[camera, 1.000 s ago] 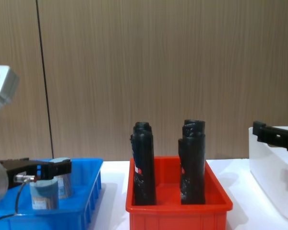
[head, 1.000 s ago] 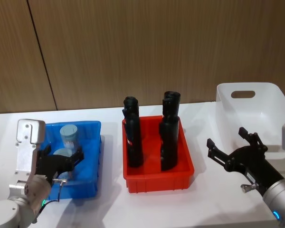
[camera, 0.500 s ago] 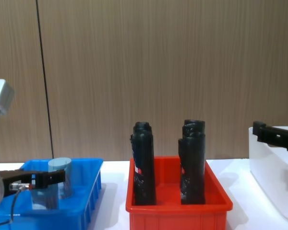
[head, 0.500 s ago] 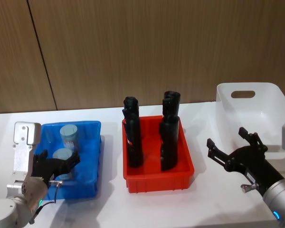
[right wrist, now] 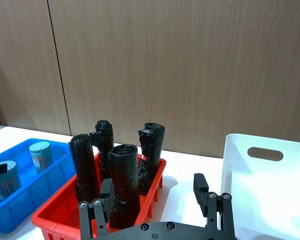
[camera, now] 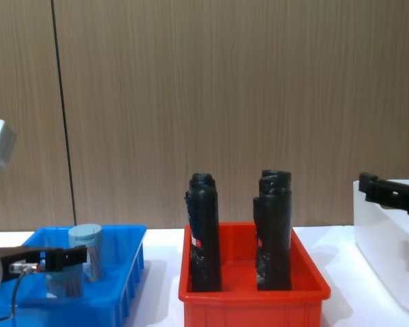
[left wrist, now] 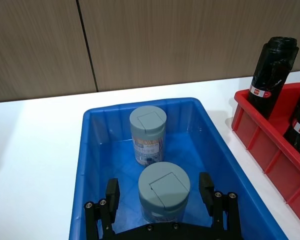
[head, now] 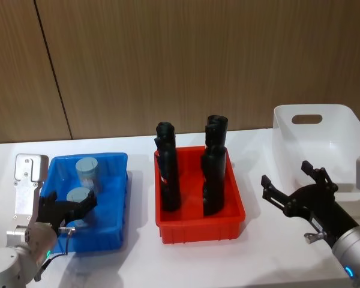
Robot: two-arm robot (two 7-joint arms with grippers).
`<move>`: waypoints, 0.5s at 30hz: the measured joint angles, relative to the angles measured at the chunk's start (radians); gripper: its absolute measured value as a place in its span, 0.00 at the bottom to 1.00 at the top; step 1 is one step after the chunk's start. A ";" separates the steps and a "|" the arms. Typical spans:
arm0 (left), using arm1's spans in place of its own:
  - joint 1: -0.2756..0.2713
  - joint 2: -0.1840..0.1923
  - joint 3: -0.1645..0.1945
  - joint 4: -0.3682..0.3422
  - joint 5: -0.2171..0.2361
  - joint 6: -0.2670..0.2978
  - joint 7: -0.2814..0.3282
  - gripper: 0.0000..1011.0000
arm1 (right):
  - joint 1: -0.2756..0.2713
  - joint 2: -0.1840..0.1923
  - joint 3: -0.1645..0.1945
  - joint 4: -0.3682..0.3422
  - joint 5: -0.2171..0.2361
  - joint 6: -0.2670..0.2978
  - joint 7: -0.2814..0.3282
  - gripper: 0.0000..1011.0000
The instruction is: Pick the cotton swabs from the blue box and place them into the white box.
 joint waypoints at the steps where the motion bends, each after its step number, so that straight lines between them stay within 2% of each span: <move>1: -0.001 0.000 0.000 0.002 0.001 0.000 -0.001 0.99 | 0.000 0.000 0.000 0.000 0.000 0.000 0.000 0.99; 15: -0.028 -0.009 -0.007 0.048 0.024 0.008 -0.028 0.99 | 0.000 0.000 0.000 0.000 0.000 0.000 0.000 0.99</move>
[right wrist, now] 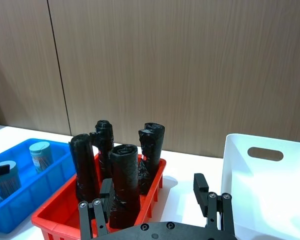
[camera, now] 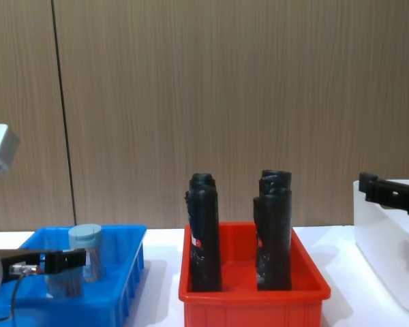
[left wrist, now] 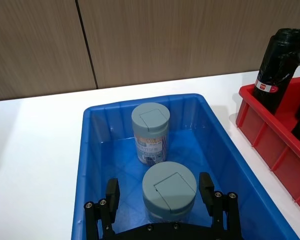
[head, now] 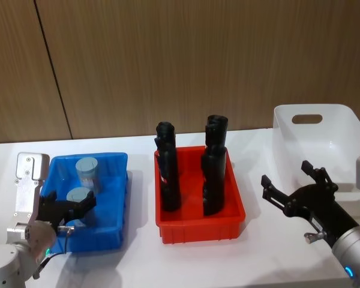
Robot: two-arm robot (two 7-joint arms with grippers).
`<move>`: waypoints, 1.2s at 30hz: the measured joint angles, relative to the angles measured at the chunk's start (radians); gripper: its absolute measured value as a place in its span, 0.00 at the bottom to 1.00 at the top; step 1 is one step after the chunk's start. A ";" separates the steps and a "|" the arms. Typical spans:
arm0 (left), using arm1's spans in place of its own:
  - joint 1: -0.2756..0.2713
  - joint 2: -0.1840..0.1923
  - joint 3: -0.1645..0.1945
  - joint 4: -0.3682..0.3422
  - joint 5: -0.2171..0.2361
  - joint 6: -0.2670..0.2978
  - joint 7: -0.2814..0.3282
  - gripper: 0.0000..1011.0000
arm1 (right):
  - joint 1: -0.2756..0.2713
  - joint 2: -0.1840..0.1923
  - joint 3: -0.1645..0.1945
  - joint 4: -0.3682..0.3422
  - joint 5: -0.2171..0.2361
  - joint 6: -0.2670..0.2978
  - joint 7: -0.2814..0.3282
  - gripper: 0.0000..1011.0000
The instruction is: Pick the cotton swabs from the blue box and place them into the white box.
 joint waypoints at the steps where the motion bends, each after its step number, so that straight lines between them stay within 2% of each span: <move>1: -0.001 -0.001 0.000 0.002 0.001 0.000 -0.001 0.99 | 0.000 0.000 0.000 0.000 0.000 0.000 0.000 0.99; 24: -0.035 -0.016 -0.001 0.067 0.037 -0.003 -0.059 0.99 | 0.000 0.000 0.000 0.000 0.000 0.000 0.000 0.99; 28: -0.039 -0.018 -0.001 0.074 0.042 -0.004 -0.067 0.93 | 0.000 0.000 0.000 0.000 0.000 0.000 0.000 0.99; 36: -0.043 -0.020 -0.001 0.083 0.050 -0.008 -0.078 0.71 | 0.000 0.000 0.000 0.000 0.000 0.000 0.000 0.99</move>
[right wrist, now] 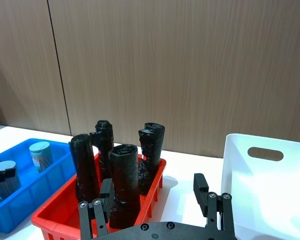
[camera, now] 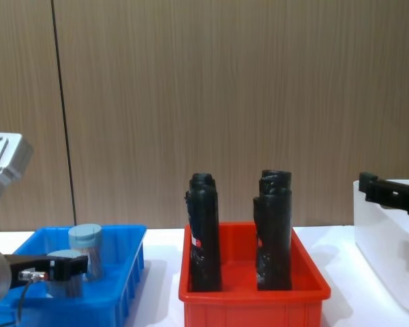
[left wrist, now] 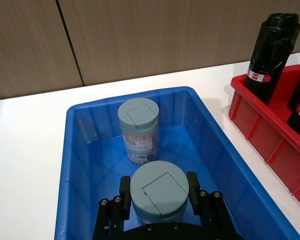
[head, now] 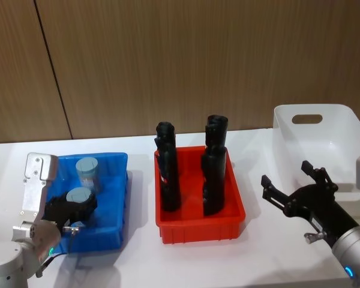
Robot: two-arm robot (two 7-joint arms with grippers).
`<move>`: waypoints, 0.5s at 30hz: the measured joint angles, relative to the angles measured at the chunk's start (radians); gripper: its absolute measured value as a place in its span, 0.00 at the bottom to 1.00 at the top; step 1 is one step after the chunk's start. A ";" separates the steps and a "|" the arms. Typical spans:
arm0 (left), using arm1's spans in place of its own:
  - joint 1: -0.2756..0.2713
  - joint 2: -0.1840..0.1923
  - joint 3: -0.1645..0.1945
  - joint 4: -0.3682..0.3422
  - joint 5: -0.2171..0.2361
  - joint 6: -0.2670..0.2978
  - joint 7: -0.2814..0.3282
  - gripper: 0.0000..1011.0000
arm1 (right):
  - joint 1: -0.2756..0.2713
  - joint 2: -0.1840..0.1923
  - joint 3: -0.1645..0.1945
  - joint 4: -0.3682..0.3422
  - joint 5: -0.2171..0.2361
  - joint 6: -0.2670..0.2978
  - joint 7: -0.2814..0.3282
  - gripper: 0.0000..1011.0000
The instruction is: Pick the cotton swabs from the blue box and place them into the white box.
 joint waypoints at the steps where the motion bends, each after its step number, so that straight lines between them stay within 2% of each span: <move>1: 0.000 0.000 0.000 0.001 0.000 0.000 0.000 0.69 | 0.000 0.000 0.000 0.000 0.000 0.000 0.000 0.99; 2: 0.000 -0.001 0.000 0.001 0.001 -0.001 -0.001 0.66 | 0.000 0.000 0.000 0.000 0.000 0.000 0.000 0.99; 15: 0.009 0.002 -0.004 -0.025 0.010 -0.005 -0.002 0.66 | 0.000 0.000 0.000 0.000 0.000 0.000 0.000 0.99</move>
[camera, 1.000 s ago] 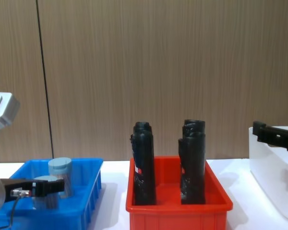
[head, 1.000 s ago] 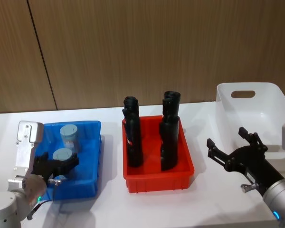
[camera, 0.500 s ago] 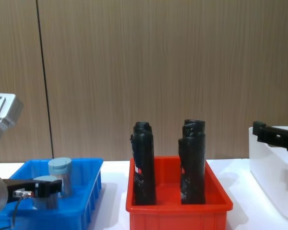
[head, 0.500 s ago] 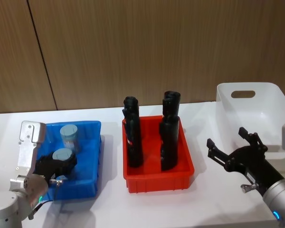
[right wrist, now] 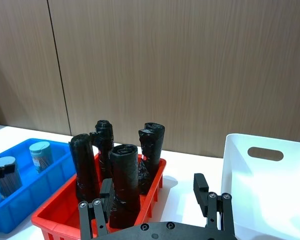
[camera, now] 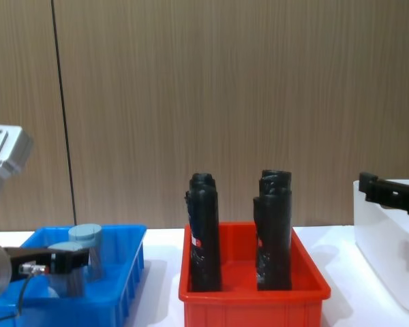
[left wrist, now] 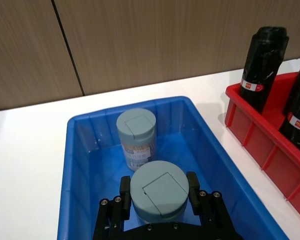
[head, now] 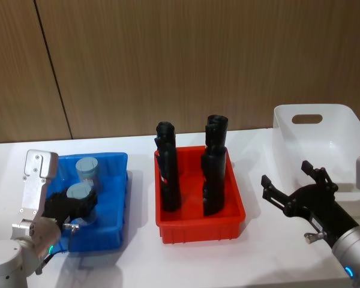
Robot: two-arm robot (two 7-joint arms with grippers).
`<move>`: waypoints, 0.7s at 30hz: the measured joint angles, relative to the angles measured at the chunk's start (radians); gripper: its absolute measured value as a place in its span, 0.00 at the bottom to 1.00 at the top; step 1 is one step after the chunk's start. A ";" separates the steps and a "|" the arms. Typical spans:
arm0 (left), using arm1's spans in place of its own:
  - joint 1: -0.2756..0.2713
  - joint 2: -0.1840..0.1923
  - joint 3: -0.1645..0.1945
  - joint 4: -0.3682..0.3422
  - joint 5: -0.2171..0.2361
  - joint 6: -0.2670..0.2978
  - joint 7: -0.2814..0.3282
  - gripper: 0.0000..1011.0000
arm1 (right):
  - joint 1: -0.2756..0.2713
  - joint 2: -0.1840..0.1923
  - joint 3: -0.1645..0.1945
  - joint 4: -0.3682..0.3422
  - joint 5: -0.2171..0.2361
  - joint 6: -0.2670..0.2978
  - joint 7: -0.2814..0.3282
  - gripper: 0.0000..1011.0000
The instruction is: Pick the cotton swabs from the blue box and place them into the white box.
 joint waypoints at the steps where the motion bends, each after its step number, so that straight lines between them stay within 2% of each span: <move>1: 0.003 0.002 -0.001 -0.011 0.003 -0.001 0.000 0.66 | 0.000 0.000 0.000 0.000 0.000 0.000 0.000 0.99; 7: 0.014 0.009 -0.004 -0.062 0.015 -0.007 0.001 0.66 | 0.000 0.000 0.000 0.000 0.000 0.000 0.000 0.99; 10: 0.022 0.016 -0.006 -0.112 0.026 -0.009 -0.007 0.66 | 0.000 0.000 0.000 0.000 0.000 0.000 0.000 0.99; 18: 0.025 0.026 -0.009 -0.210 0.044 0.001 -0.055 0.66 | 0.000 0.000 0.000 0.000 0.000 0.000 0.000 0.99; 21: 0.021 0.028 -0.009 -0.247 0.048 0.014 -0.090 0.66 | 0.000 0.000 0.000 0.000 0.000 0.000 0.000 0.99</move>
